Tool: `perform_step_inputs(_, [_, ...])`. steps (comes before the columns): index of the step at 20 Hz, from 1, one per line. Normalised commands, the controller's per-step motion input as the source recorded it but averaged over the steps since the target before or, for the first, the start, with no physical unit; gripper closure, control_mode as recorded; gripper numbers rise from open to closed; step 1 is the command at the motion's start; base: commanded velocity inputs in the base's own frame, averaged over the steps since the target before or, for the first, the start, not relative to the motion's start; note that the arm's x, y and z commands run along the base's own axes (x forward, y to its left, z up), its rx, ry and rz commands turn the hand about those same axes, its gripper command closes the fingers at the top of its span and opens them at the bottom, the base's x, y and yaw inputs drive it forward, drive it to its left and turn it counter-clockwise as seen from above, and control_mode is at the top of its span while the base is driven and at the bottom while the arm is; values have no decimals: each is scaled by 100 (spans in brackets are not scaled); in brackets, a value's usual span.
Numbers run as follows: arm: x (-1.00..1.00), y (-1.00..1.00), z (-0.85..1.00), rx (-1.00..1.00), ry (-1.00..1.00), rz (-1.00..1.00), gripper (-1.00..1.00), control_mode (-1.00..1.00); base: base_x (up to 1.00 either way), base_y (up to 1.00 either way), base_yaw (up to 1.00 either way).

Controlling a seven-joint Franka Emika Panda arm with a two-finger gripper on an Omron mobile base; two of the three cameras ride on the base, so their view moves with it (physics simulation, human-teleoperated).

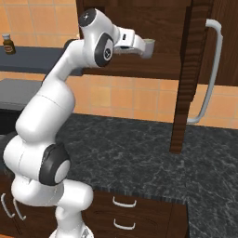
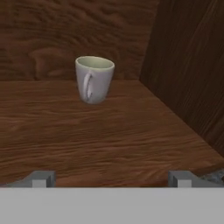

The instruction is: Gather all objects into one cabinet and sort the glasses and bowls to opposite sides.

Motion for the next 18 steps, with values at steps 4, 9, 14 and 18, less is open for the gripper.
perform_step_inputs(4, [36, 0, -33, -10, -17, -4, -100, -100, 0, 0, 0])
perform_step_inputs(9, [6, -3, -16, -6, -21, -2, -100, -100, 0, 0, 0])
perform_step_inputs(14, [27, 1, 2, 5, 0, -1, -100, -100, 0, 0, 0])
perform_step_inputs(18, [51, 0, 2, 7, 2, 0, -100, -100, 0, 0, 0])
